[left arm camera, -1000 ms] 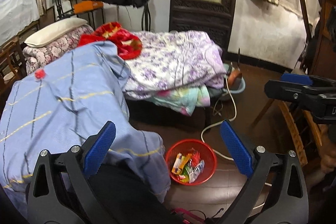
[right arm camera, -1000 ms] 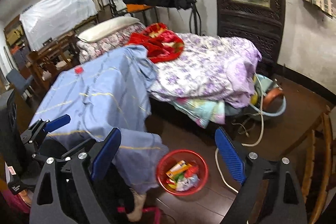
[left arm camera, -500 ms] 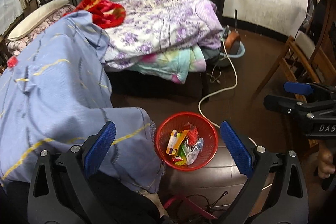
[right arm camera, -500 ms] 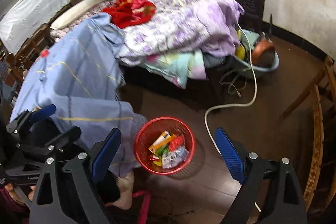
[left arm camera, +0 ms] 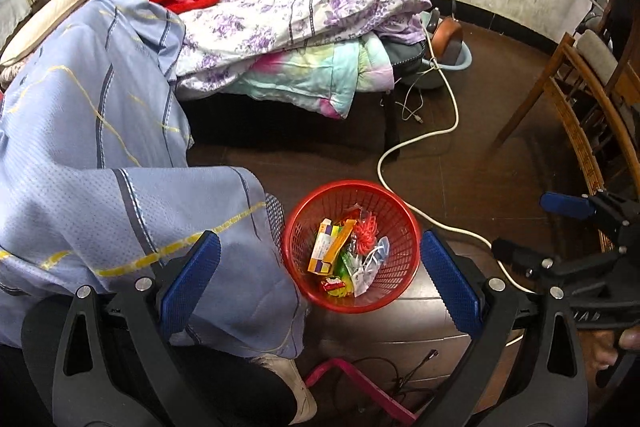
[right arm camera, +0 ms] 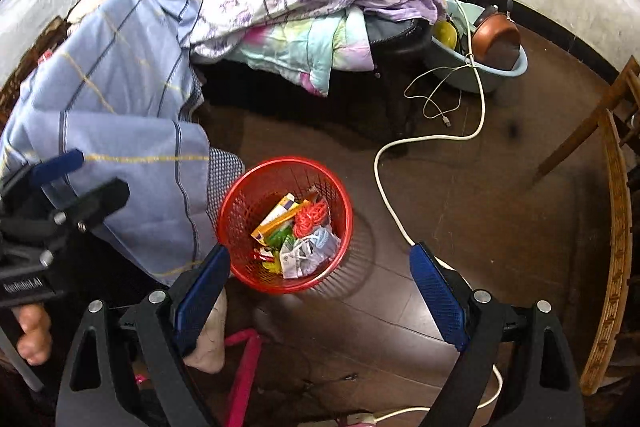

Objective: Collect trash

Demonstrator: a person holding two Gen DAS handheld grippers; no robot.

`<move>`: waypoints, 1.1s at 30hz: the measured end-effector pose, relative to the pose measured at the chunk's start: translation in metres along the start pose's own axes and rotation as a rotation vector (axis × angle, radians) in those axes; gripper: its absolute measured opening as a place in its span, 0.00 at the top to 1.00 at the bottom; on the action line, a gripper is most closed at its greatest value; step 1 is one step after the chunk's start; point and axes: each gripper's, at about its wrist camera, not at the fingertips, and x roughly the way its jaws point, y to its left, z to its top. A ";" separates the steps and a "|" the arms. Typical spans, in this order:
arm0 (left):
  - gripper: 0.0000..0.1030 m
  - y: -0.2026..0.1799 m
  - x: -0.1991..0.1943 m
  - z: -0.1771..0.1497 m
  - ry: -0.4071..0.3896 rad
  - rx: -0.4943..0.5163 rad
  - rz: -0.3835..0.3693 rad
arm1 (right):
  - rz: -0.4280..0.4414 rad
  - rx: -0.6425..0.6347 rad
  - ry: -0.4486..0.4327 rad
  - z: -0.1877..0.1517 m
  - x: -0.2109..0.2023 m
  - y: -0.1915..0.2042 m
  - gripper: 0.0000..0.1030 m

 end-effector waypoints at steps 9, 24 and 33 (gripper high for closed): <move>0.07 -0.010 0.006 -0.004 0.016 0.050 0.062 | 0.022 -0.034 0.017 -0.007 0.006 0.013 0.13; 0.07 -0.009 0.008 -0.004 0.024 0.051 0.074 | 0.047 -0.028 0.054 -0.010 0.012 0.015 0.13; 0.07 -0.010 0.008 -0.004 0.023 0.058 0.083 | 0.054 -0.026 0.053 -0.009 0.013 0.016 0.13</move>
